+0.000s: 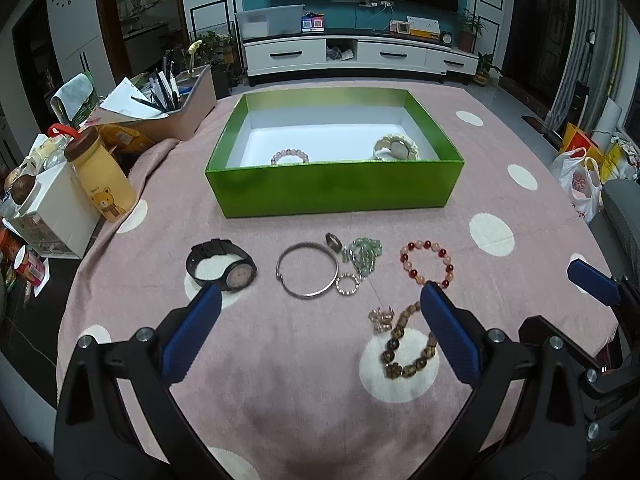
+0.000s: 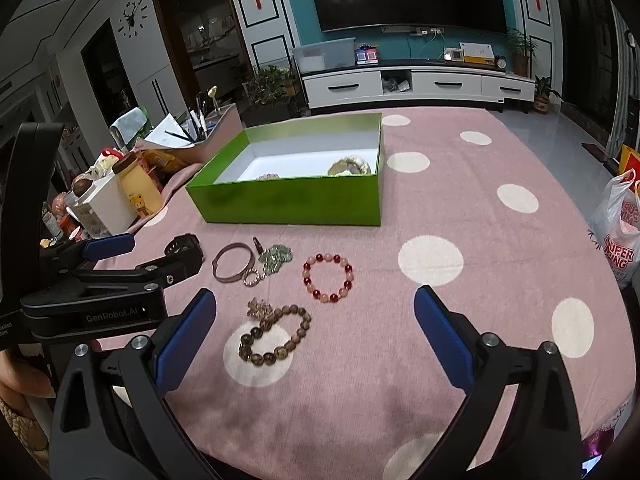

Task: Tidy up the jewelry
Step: 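Withdraw both open tools from the box back toward the remaining jewelry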

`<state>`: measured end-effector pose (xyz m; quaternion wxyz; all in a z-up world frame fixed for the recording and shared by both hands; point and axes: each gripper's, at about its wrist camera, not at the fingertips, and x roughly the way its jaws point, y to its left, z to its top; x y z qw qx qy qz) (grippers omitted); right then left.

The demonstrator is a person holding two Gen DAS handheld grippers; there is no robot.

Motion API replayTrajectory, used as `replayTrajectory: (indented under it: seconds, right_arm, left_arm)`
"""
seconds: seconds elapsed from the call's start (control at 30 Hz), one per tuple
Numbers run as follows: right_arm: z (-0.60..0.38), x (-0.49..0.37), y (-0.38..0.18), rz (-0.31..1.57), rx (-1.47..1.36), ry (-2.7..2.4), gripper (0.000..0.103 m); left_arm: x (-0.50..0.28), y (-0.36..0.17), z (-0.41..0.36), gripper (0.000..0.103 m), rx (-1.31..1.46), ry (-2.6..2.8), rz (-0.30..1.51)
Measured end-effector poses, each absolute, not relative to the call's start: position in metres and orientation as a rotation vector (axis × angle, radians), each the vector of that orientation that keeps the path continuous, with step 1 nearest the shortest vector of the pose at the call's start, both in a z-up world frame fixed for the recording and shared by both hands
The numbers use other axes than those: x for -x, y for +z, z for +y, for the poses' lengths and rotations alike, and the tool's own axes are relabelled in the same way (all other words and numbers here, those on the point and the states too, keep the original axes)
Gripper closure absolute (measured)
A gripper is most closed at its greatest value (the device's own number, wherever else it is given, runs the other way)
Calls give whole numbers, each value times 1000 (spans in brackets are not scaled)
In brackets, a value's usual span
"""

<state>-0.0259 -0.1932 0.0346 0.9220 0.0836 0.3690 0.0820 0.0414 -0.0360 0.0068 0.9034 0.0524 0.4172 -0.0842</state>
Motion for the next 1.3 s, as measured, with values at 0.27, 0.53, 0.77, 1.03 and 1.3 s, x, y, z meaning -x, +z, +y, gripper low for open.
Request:
replayTrajectory:
  seconds: [0.27, 0.53, 0.77, 1.03, 1.3]
  right_arm:
    - [-191, 27, 28, 782, -169, 171, 4]
    - [-191, 24, 15, 818, -159, 166, 4]
    - [-196, 22, 4, 845, -165, 171, 4]
    - [-210, 26, -3, 842, -174, 193, 4]
    - [-212, 19, -14, 873, -176, 202, 4]
  left_arm:
    - [-35, -6, -35, 2, -110, -188, 886]
    - [-36, -19, -29, 2, -89, -196, 907]
    - [-40, -31, -23, 2, -77, -192, 932]
    - [-38, -39, -22, 2, -73, -201, 931]
    - [-37, -51, -26, 3, -72, -258, 951]
